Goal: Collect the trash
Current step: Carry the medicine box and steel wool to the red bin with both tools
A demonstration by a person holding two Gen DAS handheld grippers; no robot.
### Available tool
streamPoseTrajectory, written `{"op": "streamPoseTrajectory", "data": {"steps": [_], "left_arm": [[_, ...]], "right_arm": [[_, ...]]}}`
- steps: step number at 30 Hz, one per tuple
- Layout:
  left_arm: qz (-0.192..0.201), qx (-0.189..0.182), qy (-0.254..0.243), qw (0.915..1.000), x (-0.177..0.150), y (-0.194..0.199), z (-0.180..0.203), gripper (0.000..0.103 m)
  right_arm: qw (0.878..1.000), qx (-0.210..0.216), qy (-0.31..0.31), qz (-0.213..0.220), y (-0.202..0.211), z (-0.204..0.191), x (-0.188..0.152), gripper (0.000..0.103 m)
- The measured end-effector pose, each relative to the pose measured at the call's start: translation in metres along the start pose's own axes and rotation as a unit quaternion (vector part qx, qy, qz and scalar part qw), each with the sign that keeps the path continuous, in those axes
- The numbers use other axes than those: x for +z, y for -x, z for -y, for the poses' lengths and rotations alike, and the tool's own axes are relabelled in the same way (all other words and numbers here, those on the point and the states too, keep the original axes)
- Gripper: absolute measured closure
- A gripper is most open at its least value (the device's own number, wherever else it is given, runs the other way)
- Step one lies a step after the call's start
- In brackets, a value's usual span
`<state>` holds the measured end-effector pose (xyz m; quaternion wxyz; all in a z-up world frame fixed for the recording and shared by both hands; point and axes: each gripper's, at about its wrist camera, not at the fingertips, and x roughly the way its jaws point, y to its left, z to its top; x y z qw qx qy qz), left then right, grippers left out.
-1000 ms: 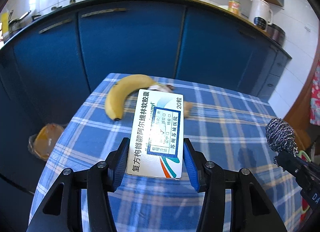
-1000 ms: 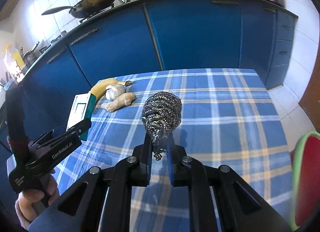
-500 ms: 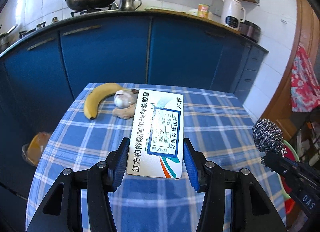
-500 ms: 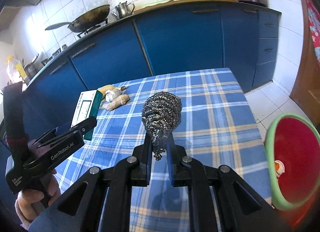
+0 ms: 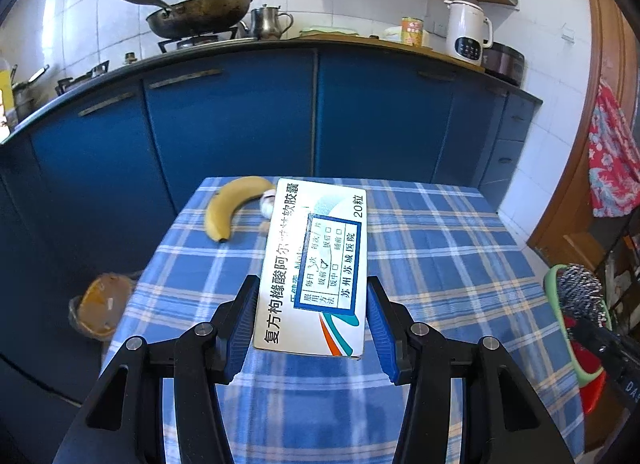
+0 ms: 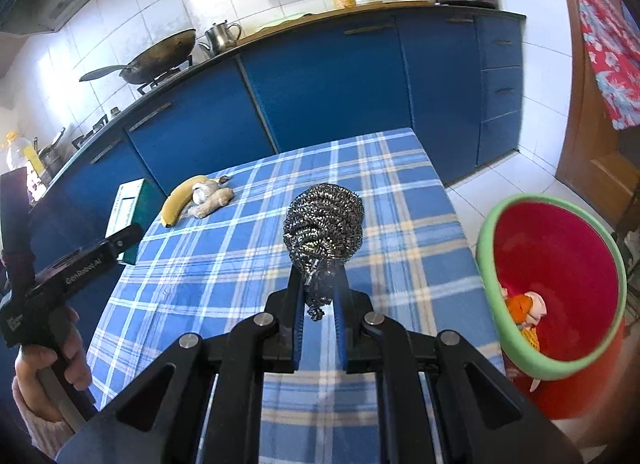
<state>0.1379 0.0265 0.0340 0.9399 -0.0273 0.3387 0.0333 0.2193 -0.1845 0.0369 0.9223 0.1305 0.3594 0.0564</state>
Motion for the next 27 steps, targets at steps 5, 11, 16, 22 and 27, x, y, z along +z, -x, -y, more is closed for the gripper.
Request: {"op": "streamPoseTrajectory", "data": {"steps": [5, 11, 16, 22, 27], "left_arm": [[0.003, 0.007, 0.003, 1.0000, -0.004, 0.012, -0.010, 0.050], [0.006, 0.009, 0.002, 0.9999, -0.010, 0.029, -0.010, 0.050], [0.006, -0.008, -0.005, 0.9999, -0.013, 0.040, 0.002, 0.050], [0.003, -0.042, -0.021, 0.9989, -0.016, 0.047, 0.026, 0.050], [-0.003, -0.074, -0.036, 0.9967, -0.018, 0.046, 0.050, 0.050]], "right_arm": [[1.000, 0.001, -0.004, 0.001, 0.005, 0.000, -0.009, 0.088], [1.000, 0.010, -0.004, 0.006, 0.014, 0.000, -0.017, 0.088], [1.000, 0.010, -0.007, 0.015, 0.027, 0.005, -0.023, 0.087], [1.000, -0.002, -0.012, 0.025, 0.042, 0.014, -0.026, 0.087], [0.999, -0.016, -0.021, 0.028, 0.049, 0.027, -0.026, 0.087]]}}
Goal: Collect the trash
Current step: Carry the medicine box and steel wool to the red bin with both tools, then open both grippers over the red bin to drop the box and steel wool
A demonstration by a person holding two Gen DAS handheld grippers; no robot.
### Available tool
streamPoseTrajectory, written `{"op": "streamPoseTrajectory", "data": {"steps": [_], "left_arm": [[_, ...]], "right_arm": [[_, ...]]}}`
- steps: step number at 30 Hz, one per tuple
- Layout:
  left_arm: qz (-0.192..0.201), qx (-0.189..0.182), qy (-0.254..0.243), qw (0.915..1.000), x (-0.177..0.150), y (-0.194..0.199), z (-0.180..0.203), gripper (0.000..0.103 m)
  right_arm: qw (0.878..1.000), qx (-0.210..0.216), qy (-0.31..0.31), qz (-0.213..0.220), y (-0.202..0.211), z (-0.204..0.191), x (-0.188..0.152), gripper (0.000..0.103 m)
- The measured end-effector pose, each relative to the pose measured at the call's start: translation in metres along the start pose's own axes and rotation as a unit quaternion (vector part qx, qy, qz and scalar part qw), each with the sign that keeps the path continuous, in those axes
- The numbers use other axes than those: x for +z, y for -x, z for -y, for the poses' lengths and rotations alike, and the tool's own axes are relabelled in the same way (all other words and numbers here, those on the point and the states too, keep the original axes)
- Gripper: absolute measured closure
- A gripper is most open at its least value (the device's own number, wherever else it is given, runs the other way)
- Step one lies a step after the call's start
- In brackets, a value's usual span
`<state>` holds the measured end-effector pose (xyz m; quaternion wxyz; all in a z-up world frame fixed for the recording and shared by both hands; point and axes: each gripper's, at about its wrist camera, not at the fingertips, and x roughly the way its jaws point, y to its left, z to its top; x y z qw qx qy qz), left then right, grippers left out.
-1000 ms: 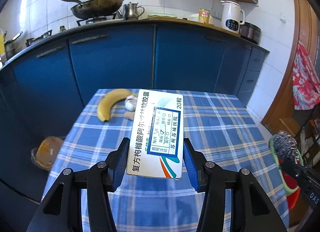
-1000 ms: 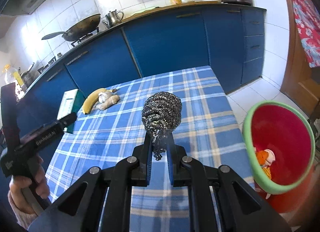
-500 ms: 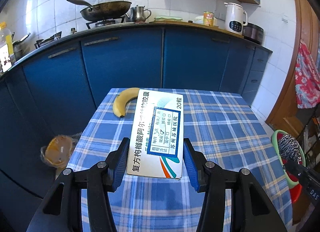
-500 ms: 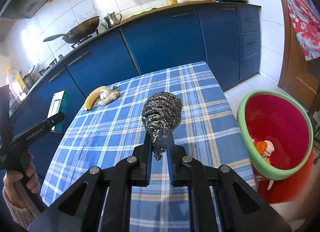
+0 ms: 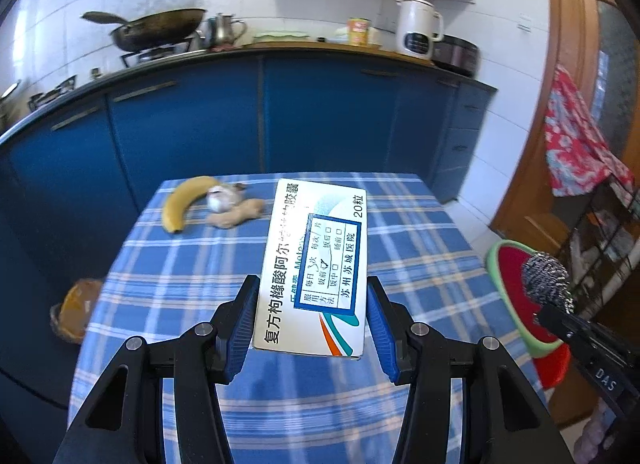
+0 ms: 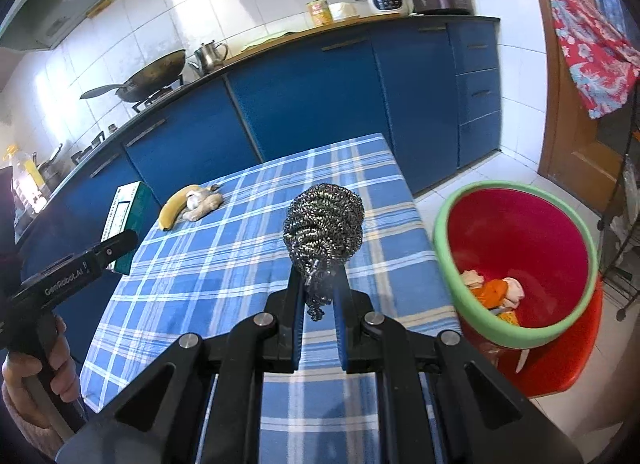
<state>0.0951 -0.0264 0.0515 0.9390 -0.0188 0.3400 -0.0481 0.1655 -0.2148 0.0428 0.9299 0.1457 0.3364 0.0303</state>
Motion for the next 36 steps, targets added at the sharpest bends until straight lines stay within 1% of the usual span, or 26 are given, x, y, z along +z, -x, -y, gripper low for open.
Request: {"op": "streamPoseTrajectory", "data": {"steps": [8, 18, 21, 26, 32, 36], "left_arm": [[-0.020, -0.053, -0.030, 0.9980, -0.003, -0.018, 0.043, 0.050], [-0.051, -0.103, -0.079, 0.9903, -0.008, -0.055, 0.110, 0.050], [-0.062, -0.120, -0.094, 0.9864, -0.009, -0.069, 0.135, 0.050], [-0.067, -0.142, -0.121, 0.9801, -0.011, -0.088, 0.170, 0.050], [-0.079, -0.168, -0.146, 0.9718, -0.012, -0.108, 0.207, 0.050], [-0.087, -0.182, -0.159, 0.9663, -0.012, -0.120, 0.231, 0.050]], "right_arm": [[0.999, -0.027, -0.023, 0.000, 0.004, 0.032, -0.001, 0.087], [0.996, -0.071, -0.062, -0.004, 0.003, 0.083, -0.006, 0.087], [0.993, -0.087, -0.074, -0.008, 0.002, 0.100, -0.009, 0.087], [0.989, -0.110, -0.098, -0.018, -0.004, 0.132, -0.012, 0.086], [0.984, -0.125, -0.120, -0.029, -0.013, 0.164, -0.016, 0.086], [0.982, -0.129, -0.133, -0.031, -0.017, 0.181, -0.017, 0.082]]}}
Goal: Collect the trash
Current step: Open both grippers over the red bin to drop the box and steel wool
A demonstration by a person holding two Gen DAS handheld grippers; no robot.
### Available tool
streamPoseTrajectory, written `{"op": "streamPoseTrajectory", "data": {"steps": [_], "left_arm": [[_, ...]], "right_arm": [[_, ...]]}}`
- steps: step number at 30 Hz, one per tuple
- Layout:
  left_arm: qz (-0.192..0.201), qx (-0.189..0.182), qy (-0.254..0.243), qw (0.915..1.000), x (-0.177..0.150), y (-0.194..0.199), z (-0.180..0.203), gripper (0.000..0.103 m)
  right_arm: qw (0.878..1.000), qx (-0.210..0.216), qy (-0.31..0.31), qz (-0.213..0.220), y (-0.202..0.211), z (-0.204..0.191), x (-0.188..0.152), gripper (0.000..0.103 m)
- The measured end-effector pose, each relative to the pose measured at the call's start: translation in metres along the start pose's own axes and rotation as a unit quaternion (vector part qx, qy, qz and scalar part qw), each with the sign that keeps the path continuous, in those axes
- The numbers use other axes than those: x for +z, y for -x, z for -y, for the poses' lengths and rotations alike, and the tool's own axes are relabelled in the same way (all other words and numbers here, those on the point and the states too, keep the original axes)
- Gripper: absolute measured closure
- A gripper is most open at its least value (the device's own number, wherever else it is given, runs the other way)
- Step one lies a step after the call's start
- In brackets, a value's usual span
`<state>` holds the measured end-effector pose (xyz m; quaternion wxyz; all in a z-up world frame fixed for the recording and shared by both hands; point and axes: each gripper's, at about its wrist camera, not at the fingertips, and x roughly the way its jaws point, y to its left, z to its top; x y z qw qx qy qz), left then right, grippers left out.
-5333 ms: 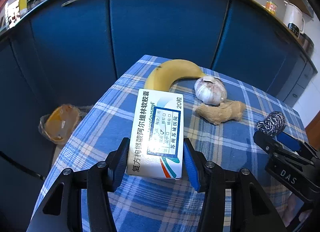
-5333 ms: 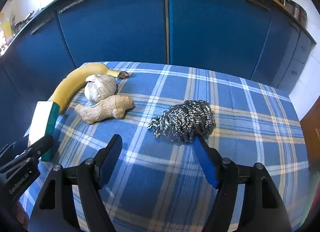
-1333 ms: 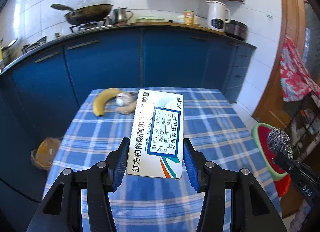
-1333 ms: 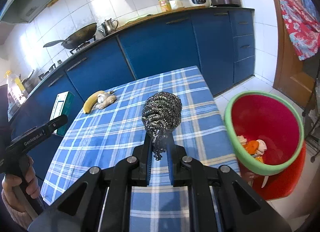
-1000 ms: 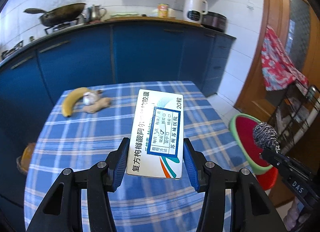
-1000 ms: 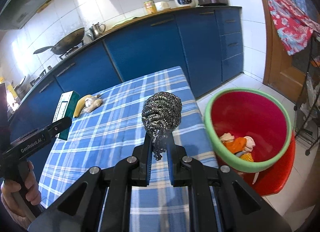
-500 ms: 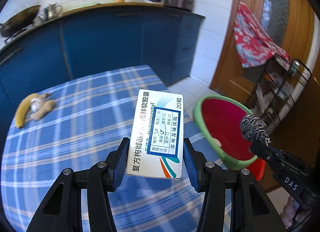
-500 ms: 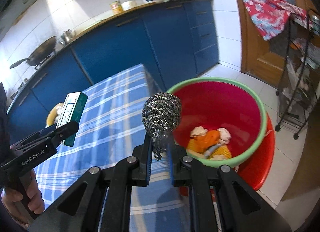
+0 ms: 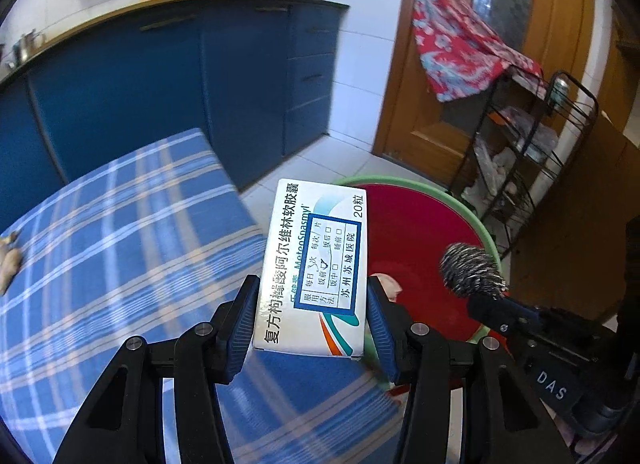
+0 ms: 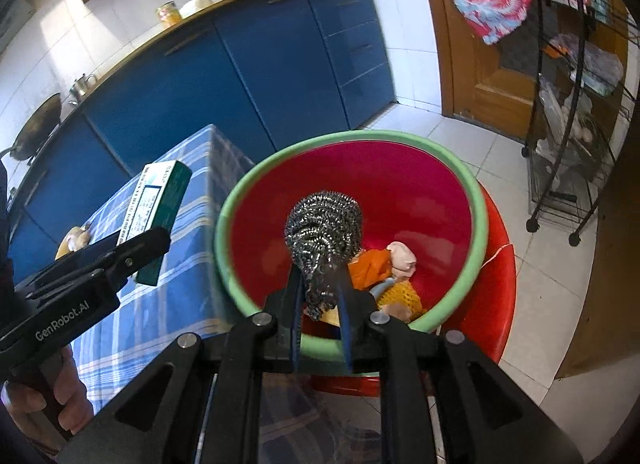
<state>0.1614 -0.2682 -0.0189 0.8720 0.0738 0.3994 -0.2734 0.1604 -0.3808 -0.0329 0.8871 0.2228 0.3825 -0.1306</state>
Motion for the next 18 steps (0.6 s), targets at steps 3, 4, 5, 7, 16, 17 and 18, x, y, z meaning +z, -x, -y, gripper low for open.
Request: {"op": "streamPoseTrajectory", "data": {"steps": [3, 4, 5, 7, 16, 17, 18], "left_arm": [[-0.005, -0.014, -0.010, 0.9998, 0.006, -0.011, 0.010, 0.050], [-0.005, -0.019, -0.013, 0.9997, 0.007, -0.013, 0.013, 0.050], [-0.005, -0.024, -0.015, 0.9996, 0.008, -0.015, 0.016, 0.050], [-0.009, -0.032, -0.020, 0.9993, 0.009, -0.019, 0.021, 0.049], [-0.007, -0.032, -0.015, 0.9994, 0.007, -0.017, 0.021, 0.041], [-0.006, -0.031, -0.013, 0.9994, 0.007, -0.016, 0.018, 0.041], [-0.004, -0.030, -0.011, 0.9995, 0.006, -0.014, 0.016, 0.041]], "right_arm": [[1.000, -0.001, -0.009, 0.001, -0.004, 0.008, 0.002, 0.082], [1.000, 0.001, -0.014, 0.002, -0.005, 0.011, 0.003, 0.078], [1.000, 0.005, -0.018, 0.003, -0.005, 0.013, 0.003, 0.075], [1.000, 0.011, -0.025, 0.008, -0.004, 0.017, 0.004, 0.068], [0.999, 0.011, -0.029, 0.022, 0.005, 0.017, 0.003, 0.065], [0.999, 0.011, -0.029, 0.023, 0.007, 0.016, 0.002, 0.065], [0.999, 0.011, -0.028, 0.025, 0.008, 0.015, 0.002, 0.065]]}}
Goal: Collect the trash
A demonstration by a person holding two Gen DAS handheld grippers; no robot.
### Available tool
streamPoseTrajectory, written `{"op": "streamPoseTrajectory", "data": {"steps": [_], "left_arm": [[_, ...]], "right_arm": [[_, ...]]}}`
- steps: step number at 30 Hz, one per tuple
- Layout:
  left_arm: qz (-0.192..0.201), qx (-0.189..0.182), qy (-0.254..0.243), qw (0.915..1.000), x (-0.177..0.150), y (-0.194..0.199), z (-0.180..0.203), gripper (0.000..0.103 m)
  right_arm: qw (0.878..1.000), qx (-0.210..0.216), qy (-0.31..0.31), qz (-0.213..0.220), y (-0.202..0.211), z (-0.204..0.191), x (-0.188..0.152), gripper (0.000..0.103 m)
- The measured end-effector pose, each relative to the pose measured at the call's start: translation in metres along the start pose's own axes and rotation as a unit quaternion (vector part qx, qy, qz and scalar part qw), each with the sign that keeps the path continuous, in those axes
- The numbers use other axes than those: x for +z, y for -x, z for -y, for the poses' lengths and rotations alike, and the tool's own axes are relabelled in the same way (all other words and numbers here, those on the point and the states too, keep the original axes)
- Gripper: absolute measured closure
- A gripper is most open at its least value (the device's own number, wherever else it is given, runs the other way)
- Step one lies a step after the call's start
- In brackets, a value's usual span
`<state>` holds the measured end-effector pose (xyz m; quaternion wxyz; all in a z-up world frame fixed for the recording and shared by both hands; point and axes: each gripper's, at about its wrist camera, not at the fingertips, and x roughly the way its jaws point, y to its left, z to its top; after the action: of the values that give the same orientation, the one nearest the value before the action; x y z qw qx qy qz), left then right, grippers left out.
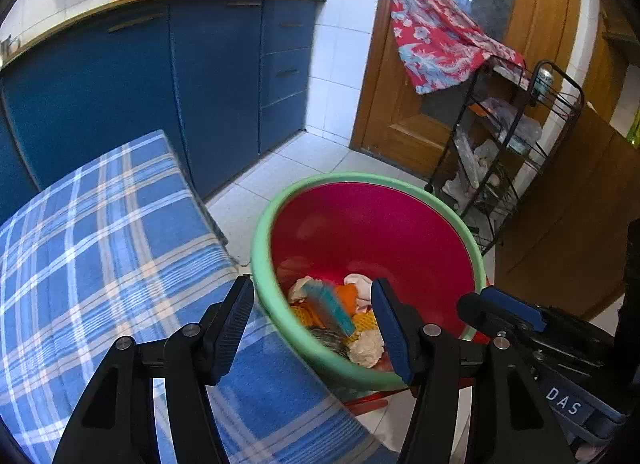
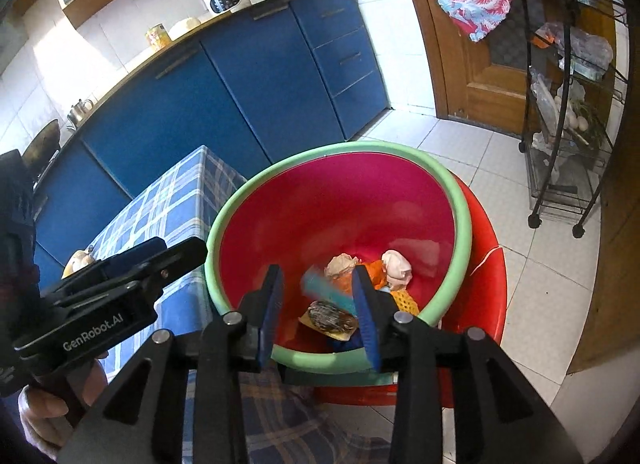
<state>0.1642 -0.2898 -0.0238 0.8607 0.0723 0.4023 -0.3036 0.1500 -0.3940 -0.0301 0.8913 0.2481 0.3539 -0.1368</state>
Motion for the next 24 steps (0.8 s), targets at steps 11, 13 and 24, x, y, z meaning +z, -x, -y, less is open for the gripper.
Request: {"op": "streamPoseTrajectory", "data": {"steps": [11, 13, 24], "left_arm": [[0.012, 0.040, 0.042, 0.9982, -0.021, 0.036, -0.032, 0.040], [0.013, 0.050, 0.049, 0.9975, -0.027, 0.043, -0.038, 0.040], [0.041, 0.104, 0.087, 0.9899, -0.054, 0.096, -0.073, 0.033]], "right_arm": [[0.999, 0.018, 0.020, 0.020, 0.026, -0.029, -0.009, 0.059], [0.999, 0.023, 0.026, 0.022, 0.030, -0.036, -0.011, 0.054], [0.997, 0.043, 0.062, 0.033, 0.053, -0.082, -0.030, 0.035]]}}
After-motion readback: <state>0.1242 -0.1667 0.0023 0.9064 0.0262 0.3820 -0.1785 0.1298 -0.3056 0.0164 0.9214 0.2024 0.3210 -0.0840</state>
